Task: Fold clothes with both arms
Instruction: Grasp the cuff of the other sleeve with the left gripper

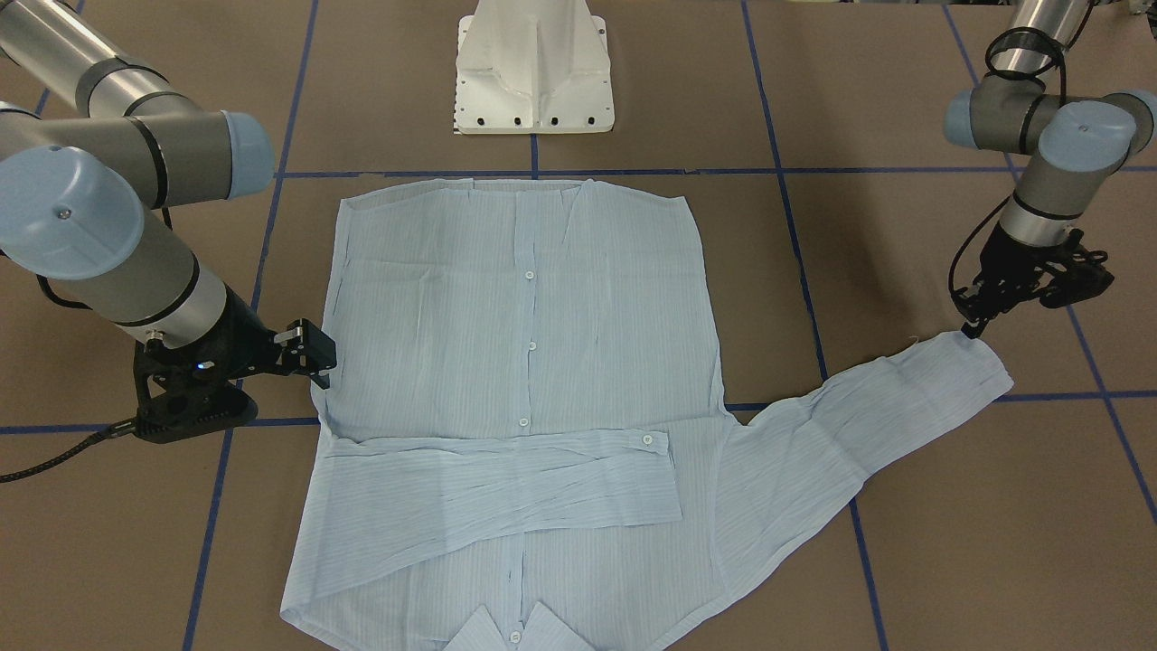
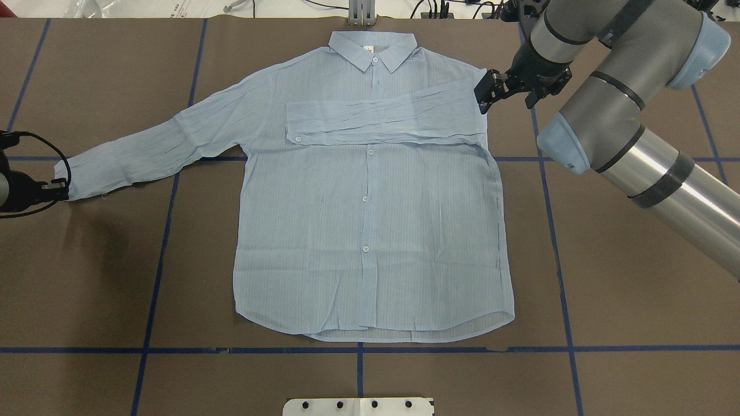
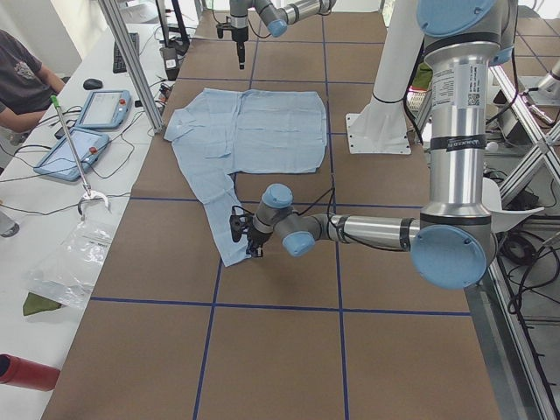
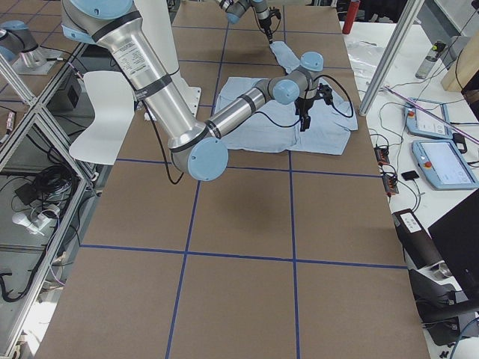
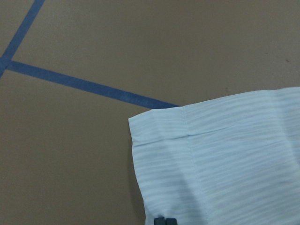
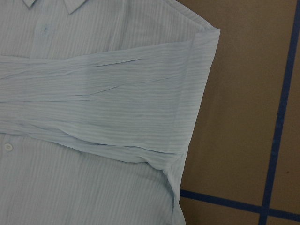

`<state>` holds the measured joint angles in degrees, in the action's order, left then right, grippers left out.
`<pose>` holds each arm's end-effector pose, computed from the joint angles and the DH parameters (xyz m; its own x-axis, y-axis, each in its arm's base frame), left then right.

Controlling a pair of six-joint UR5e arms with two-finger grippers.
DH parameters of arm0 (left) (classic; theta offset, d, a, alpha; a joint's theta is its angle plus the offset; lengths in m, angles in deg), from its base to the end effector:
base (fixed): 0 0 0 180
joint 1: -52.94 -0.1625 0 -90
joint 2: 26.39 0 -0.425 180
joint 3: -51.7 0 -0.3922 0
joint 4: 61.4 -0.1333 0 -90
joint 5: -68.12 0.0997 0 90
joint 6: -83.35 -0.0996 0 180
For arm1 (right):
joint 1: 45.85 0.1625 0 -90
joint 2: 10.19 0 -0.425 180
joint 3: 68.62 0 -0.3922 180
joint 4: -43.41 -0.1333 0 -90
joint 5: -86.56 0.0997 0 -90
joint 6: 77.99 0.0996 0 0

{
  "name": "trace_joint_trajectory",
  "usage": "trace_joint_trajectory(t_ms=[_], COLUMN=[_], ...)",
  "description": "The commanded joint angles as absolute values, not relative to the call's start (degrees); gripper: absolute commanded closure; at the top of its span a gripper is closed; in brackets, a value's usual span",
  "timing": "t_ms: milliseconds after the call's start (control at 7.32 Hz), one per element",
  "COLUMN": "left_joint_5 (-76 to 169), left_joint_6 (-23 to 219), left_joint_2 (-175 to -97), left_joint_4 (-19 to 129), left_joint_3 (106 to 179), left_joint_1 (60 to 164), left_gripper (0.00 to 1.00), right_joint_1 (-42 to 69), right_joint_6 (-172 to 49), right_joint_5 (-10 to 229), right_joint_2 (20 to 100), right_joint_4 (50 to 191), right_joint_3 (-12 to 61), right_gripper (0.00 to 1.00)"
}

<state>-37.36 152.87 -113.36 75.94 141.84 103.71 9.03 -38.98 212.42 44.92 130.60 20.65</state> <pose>0.2384 -0.4607 0.6054 0.6428 -0.2541 -0.7227 0.4306 0.9001 0.0665 -0.3390 -0.6123 0.2954 0.6469 -0.1749 0.7422 0.0675 0.9827 0.1727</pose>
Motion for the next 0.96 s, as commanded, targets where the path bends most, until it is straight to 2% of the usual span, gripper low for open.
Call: trace_joint_trajectory(t_ms=[0, 273, 819], left_joint_5=[-37.44, -37.44, -37.43], left_joint_6=[152.61, 152.52, 153.05], left_joint_2=[-114.01, -119.08, -144.1], left_joint_4=[67.59, 58.27, 34.19], left_joint_3=[149.39, 154.43, 153.57], left_joint_1=[104.26, 106.27, 106.73], left_gripper=[1.0, 1.0, 1.0], right_joint_1=[9.08, 9.17, 9.6], right_joint_6=[-39.23, -39.23, -39.5], right_joint_5=[212.5, 212.59, 212.5], right_joint_2=[47.62, 50.44, 57.82], right_joint_4=[130.42, 130.69, 130.77], right_joint_3=[22.86, 25.59, 29.91], right_gripper=[0.0, 0.0, 0.0])
